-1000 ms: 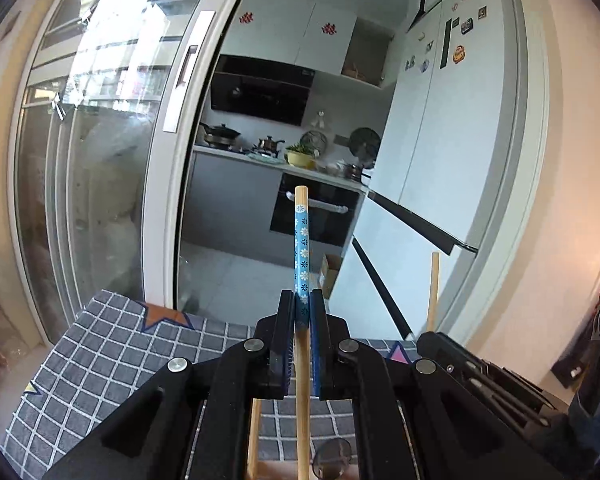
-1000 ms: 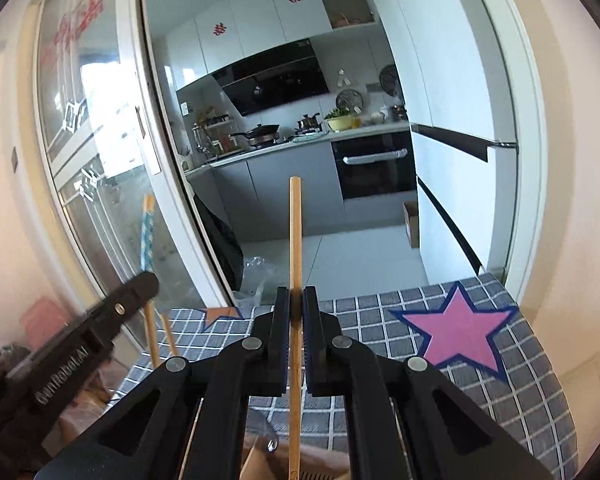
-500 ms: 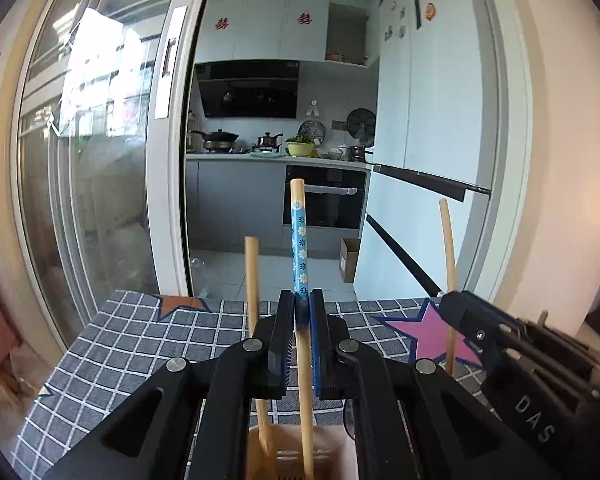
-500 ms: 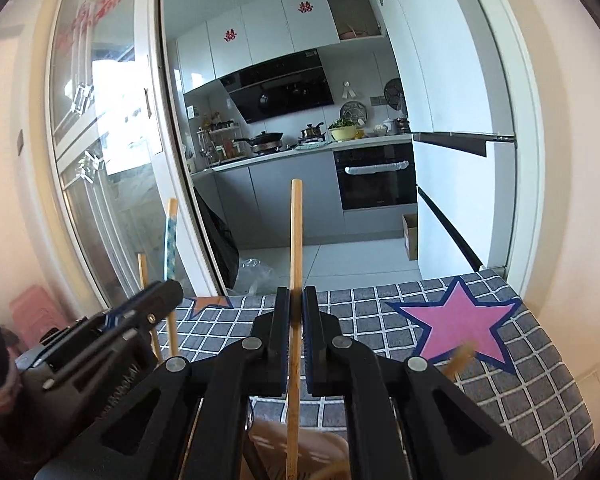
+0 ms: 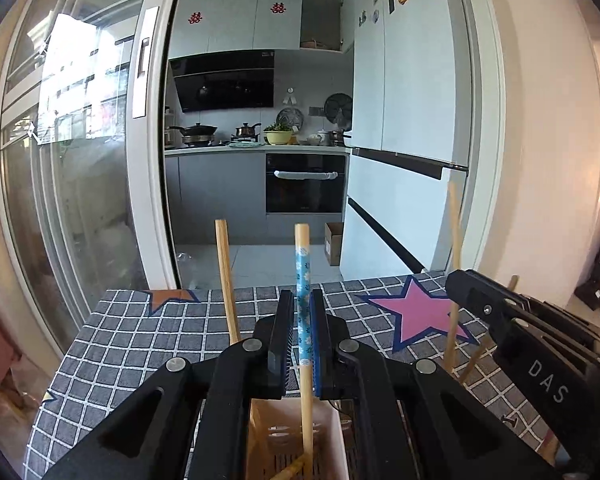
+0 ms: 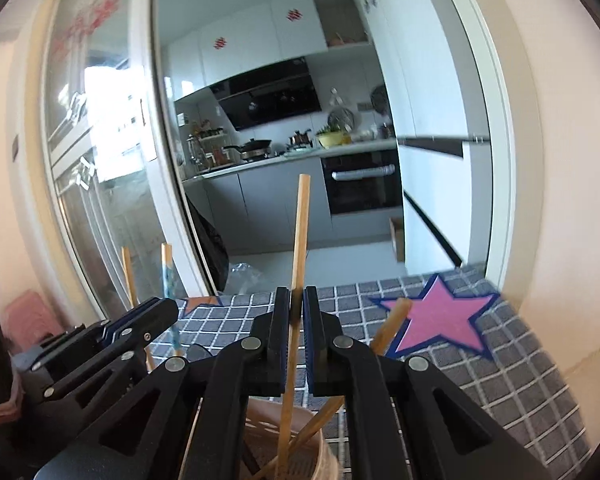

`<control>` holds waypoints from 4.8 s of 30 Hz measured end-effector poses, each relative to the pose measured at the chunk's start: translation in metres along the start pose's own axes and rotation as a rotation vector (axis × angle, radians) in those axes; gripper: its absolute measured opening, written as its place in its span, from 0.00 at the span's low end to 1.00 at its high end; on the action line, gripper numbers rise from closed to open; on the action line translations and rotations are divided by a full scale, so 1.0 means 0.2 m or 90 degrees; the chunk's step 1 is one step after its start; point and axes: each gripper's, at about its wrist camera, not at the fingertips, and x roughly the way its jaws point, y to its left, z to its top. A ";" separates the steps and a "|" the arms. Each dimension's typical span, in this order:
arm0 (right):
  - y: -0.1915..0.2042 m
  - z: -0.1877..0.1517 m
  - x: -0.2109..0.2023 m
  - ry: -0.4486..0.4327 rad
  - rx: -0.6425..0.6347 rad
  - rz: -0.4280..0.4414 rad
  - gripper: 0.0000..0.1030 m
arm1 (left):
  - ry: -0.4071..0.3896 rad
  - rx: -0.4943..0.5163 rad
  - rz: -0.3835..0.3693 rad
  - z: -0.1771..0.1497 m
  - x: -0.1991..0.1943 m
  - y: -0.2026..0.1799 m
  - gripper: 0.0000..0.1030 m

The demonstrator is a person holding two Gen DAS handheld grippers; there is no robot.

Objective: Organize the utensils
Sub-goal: 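Lower the chopsticks into the holder and open both tools, then move both tools back down to the remaining spoons on the cloth, then grasp a clear plastic spoon with the left tool while the right tool grasps a dark spoon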

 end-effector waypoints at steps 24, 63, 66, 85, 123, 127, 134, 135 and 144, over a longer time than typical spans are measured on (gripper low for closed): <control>-0.14 -0.03 -0.22 0.071 0.081 0.012 0.50 | -0.028 -0.024 -0.043 0.12 -0.22 -0.01 1.00; -0.05 -0.37 -0.56 0.235 0.136 -0.004 0.77 | 0.141 -0.088 -0.136 0.01 -0.23 0.40 0.36; -0.07 -0.37 -0.56 0.236 0.148 -0.003 0.77 | 0.146 -0.075 -0.125 0.10 -0.14 0.38 0.36; 0.02 -0.36 -0.54 0.258 0.112 0.007 0.77 | 0.114 -0.097 0.021 0.19 -0.24 0.64 1.00; 0.31 -0.94 -0.23 0.588 -0.134 -0.061 0.54 | 0.531 -0.134 0.037 -1.03 -0.58 0.52 1.00; 0.34 -0.93 -0.19 0.615 -0.161 -0.057 0.54 | 0.535 -0.135 0.049 -1.04 -0.56 0.51 1.00; 0.36 -0.91 -0.16 0.632 -0.170 -0.047 0.44 | 0.544 -0.127 0.073 -1.04 -0.55 0.49 1.00; 0.38 -0.91 -0.15 0.633 -0.175 -0.043 0.41 | 0.545 -0.126 0.074 -1.04 -0.56 0.49 1.00; 0.52 -0.96 -0.16 0.625 -0.177 -0.025 0.12 | 0.555 -0.113 0.083 -1.03 -0.54 0.39 1.00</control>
